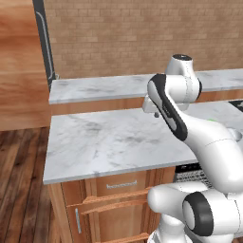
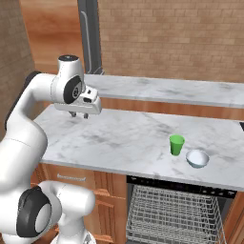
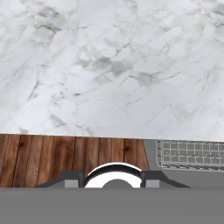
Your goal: Pick up the cup and bowl from the counter, place them in the dishwasher, and close the dishwasher door.
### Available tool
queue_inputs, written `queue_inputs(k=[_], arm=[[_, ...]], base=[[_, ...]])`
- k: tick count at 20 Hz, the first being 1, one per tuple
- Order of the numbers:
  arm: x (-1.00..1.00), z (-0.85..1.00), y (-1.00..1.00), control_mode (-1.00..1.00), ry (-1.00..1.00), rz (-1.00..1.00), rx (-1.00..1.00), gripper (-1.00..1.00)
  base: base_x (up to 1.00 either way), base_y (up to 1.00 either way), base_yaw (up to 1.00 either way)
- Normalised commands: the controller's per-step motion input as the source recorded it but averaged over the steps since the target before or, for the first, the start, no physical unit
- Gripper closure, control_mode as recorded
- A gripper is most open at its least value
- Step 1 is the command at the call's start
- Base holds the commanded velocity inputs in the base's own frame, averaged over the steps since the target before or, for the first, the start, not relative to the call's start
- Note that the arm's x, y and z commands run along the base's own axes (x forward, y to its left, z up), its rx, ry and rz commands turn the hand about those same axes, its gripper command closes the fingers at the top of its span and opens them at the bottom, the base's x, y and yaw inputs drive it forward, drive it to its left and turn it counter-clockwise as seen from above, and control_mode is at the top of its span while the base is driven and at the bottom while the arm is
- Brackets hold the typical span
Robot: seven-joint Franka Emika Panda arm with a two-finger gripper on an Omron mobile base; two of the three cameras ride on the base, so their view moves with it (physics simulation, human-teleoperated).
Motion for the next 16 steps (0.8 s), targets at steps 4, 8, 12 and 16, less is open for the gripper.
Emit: queue_inputs(k=[4,8,12,16], arm=[[0.00,0.00,-0.09,-1.00,0.00,0.00,0.00,-1.00],[0.00,0.00,-0.21,-1.00,0.00,0.00,0.00,-1.00],[0.00,0.00,-0.29,-1.00,0.00,0.00,0.00,-1.00],[0.00,0.00,-0.32,-1.00,0.00,0.00,0.00,-1.00]], base=[[0.00,0.00,0.00],[0.00,0.00,0.00],[0.00,0.00,0.00],[0.00,0.00,0.00]])
